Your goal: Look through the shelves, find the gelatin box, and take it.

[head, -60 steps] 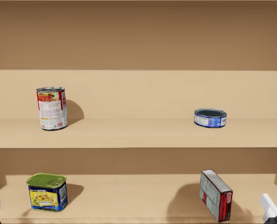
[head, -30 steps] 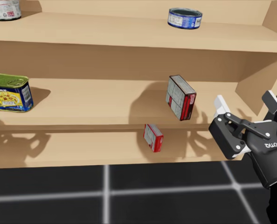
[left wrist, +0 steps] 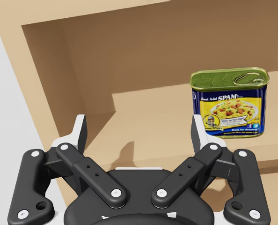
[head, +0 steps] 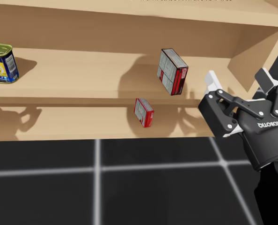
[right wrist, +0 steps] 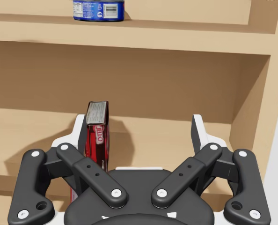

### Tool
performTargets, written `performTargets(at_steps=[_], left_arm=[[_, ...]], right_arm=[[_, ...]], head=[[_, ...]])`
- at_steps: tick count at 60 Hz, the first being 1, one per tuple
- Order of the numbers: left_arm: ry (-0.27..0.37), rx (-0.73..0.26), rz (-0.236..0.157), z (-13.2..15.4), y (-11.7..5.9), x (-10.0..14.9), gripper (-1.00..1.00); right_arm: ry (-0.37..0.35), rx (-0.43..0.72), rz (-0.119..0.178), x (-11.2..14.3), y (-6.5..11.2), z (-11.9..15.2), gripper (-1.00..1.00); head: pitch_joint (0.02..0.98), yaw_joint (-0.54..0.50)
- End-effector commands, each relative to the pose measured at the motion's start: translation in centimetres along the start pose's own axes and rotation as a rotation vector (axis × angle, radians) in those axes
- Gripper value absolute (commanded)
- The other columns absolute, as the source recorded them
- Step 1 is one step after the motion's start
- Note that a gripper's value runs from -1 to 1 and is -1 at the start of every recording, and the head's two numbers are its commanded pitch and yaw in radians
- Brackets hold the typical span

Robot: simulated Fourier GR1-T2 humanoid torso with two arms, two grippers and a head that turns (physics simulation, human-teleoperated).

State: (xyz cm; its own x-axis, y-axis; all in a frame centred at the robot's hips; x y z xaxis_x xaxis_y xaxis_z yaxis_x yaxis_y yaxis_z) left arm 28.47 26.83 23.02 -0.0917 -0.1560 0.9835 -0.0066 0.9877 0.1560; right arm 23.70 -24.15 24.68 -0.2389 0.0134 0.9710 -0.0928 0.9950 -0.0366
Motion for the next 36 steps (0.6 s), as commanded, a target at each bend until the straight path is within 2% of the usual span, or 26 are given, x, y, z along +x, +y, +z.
performTargets(at_steps=[1, 7, 11, 14, 16, 19, 22, 27, 36], left_arm=[[0.000, 0.002, 0.005, 0.1, 0.0, 0.1, -1.00], [0.000, 0.003, 0.006, 0.1, 0.0, 0.1, -1.00], [0.000, 0.002, 0.006, 0.1, 0.0, 0.1, -1.00], [-0.001, 0.003, 0.006, 0.1, 0.1, 0.1, -1.00], [-0.001, 0.003, 0.006, 0.1, 0.1, 0.1, -1.00], [-0.001, 0.003, 0.006, 0.1, 0.1, 0.1, -1.00], [-0.001, 0.004, 0.006, 0.2, 0.1, 0.1, -1.00], [-0.001, 0.005, 0.005, 0.2, 0.1, 0.1, -1.00], [0.000, 0.004, 0.003, 0.1, 0.1, 0.1, -1.00]], right_arm=[[0.033, 0.030, -0.023, 0.7, 1.0, 2.0, -1.00], [0.094, 0.080, -0.053, -0.3, 2.2, 3.5, -1.00], [0.109, 0.090, -0.036, -1.5, 3.0, 4.4, -1.00], [0.128, 0.098, -0.041, -2.5, 3.6, 4.8, -1.00], [0.133, 0.099, -0.022, -3.4, 4.1, 5.0, -1.00], [0.150, 0.102, -0.033, -4.1, 4.4, 5.1, -1.00], [0.165, 0.092, -0.020, -5.0, 4.8, 5.0, -1.00], [0.176, 0.096, -0.023, -6.0, 5.2, 4.6, -1.00], [0.221, 0.094, -0.039, -7.9, 5.9, 3.5, -1.00]], head=[[0.739, -0.18], [0.737, -0.18], [0.737, -0.18], [0.737, -0.18], [0.735, -0.18], [0.733, -0.18], [0.732, -0.19], [0.731, -0.19], [0.735, -0.19]])
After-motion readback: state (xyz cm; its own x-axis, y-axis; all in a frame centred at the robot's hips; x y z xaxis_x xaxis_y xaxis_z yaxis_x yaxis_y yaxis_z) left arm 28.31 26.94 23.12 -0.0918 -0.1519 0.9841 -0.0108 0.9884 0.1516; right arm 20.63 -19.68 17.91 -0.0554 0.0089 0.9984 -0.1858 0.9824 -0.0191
